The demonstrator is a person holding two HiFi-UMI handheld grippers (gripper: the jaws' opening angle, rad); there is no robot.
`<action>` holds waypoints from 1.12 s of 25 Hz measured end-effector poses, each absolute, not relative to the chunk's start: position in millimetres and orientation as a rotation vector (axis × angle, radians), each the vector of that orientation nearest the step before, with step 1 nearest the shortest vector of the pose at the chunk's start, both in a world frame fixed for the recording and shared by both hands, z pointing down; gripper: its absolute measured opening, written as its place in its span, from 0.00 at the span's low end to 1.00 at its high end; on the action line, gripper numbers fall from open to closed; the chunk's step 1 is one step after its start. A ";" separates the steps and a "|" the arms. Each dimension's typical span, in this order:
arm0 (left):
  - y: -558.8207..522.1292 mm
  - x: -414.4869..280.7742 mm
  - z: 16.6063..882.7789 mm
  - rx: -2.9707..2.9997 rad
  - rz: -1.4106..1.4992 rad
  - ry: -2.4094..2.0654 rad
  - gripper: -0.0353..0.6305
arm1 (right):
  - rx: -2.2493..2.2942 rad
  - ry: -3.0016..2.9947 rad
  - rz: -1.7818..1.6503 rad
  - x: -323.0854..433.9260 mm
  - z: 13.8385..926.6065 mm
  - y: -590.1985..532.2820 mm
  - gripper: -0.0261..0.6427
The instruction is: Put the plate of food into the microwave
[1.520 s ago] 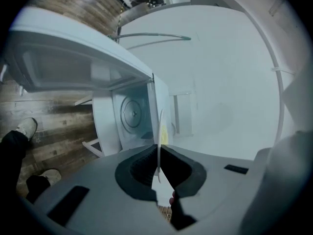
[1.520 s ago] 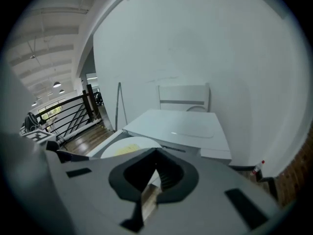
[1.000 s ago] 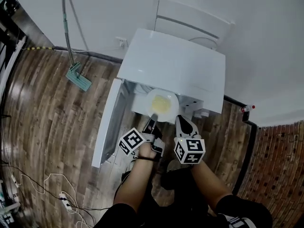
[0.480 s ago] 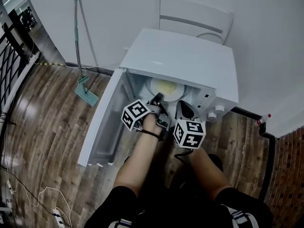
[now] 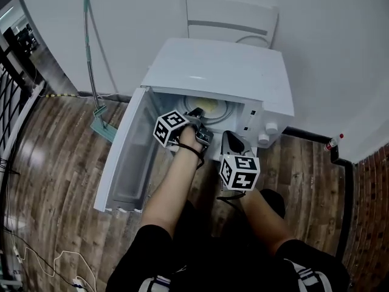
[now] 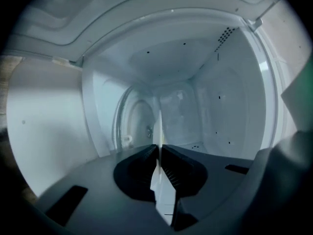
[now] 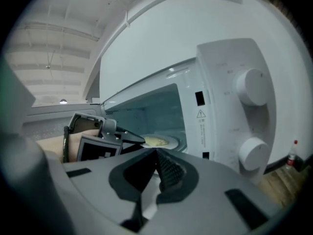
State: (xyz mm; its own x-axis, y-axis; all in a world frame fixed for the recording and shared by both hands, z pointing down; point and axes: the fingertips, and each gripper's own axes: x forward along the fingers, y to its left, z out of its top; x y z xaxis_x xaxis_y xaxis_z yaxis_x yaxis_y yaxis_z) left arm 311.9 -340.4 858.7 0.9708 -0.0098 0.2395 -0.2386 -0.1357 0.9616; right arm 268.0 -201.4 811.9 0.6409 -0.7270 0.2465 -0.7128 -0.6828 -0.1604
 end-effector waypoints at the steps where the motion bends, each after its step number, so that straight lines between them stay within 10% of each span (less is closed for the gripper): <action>1: -340.4 315.2 858.5 1.719 0.213 -0.192 0.09 | -2.799 1.230 -0.452 267.3 812.0 -200.6 0.06; 21: -390.5 314.1 845.1 2.706 0.586 -0.660 0.24 | -2.797 1.258 -0.434 266.6 805.0 -205.1 0.06; 24: -377.7 296.8 838.1 2.724 0.555 -0.590 0.05 | -2.766 1.258 -0.393 268.8 799.5 -206.3 0.06; 28: -335.2 267.6 816.4 2.822 0.442 -0.376 0.05 | -2.735 1.269 -0.329 270.6 791.1 -210.5 0.06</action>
State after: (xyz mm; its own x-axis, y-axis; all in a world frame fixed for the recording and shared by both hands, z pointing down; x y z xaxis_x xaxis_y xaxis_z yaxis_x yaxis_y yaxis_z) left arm 267.6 -335.2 816.4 0.9204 -0.2116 0.3288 -0.2907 -0.9327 0.2134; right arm 270.6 -210.5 791.1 0.6276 -0.7639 0.1498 -0.7404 -0.6452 -0.1882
